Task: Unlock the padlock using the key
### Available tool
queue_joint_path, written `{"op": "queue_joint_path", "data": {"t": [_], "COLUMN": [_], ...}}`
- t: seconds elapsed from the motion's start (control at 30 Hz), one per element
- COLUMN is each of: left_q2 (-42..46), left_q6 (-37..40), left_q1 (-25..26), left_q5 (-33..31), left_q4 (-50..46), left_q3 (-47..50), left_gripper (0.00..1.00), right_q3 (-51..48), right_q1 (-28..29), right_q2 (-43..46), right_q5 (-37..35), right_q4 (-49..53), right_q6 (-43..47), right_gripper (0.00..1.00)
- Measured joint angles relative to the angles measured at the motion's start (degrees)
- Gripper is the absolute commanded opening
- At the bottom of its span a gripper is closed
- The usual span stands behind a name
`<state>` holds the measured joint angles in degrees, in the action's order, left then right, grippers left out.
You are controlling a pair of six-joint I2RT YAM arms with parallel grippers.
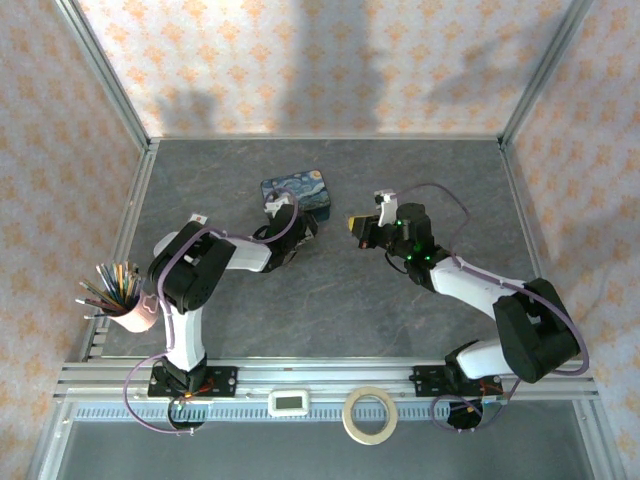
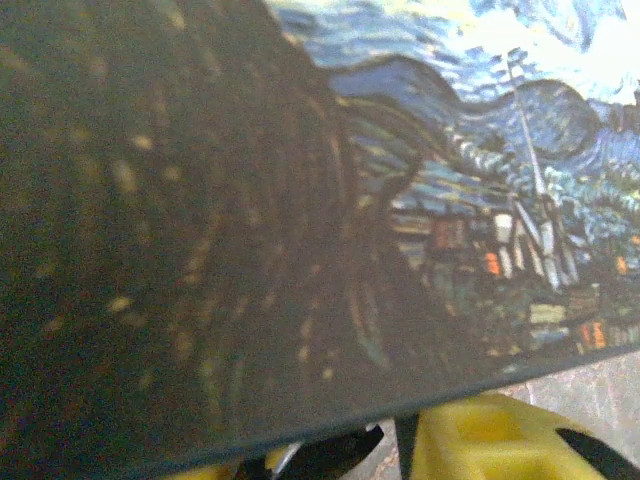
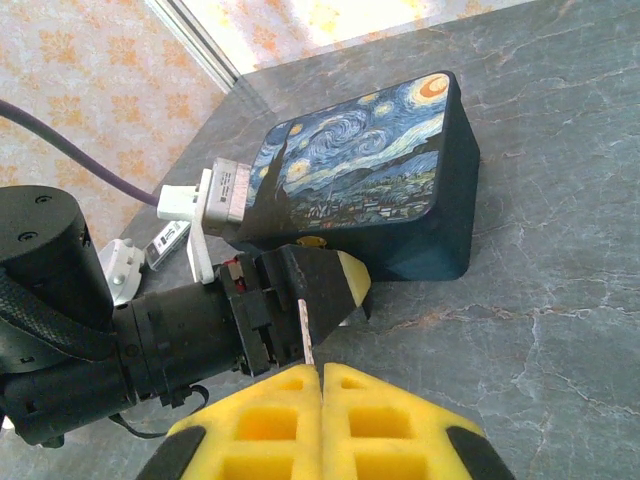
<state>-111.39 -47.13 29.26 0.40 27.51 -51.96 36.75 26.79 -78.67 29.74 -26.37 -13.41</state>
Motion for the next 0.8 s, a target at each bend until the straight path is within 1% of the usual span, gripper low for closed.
{"op": "queue_joint_path", "data": {"t": [0.07,0.17,0.33,0.43,0.6,0.8], "left_q2": [-0.50,-1.29,-1.09,-0.15,2.47,3.43], "left_q6": [-0.74,-1.57,-2.97,-3.91,-8.07,-15.58], "left_q1": [-0.04,-0.11,-0.13,-0.55,-1.09,-1.55], "left_q5": [-0.17,0.96,3.50,5.70,10.78,16.83], "left_q4": [0.94,3.67,5.57,5.92,7.50,15.76], "left_q3": [0.00,0.04,0.70,1.84,4.79,8.79], "left_gripper": [0.26,0.15,0.04,0.00,0.00,0.00], "right_q3": [0.00,0.00,-0.46,-1.46,-4.46,-8.02], "right_q1": [0.00,0.00,-0.13,-0.37,-0.59,-0.59], "right_q2": [0.00,0.00,-0.02,-0.63,-4.00,-11.32], "right_q5": [-0.02,-0.04,-0.24,0.04,2.19,7.80], "right_q4": [0.02,0.02,-0.09,-0.98,-5.95,-15.41], "right_q6": [0.00,0.00,-0.28,-1.62,-6.19,-13.31], "right_gripper": [0.00,0.00,0.00,0.00,0.00,0.00]}}
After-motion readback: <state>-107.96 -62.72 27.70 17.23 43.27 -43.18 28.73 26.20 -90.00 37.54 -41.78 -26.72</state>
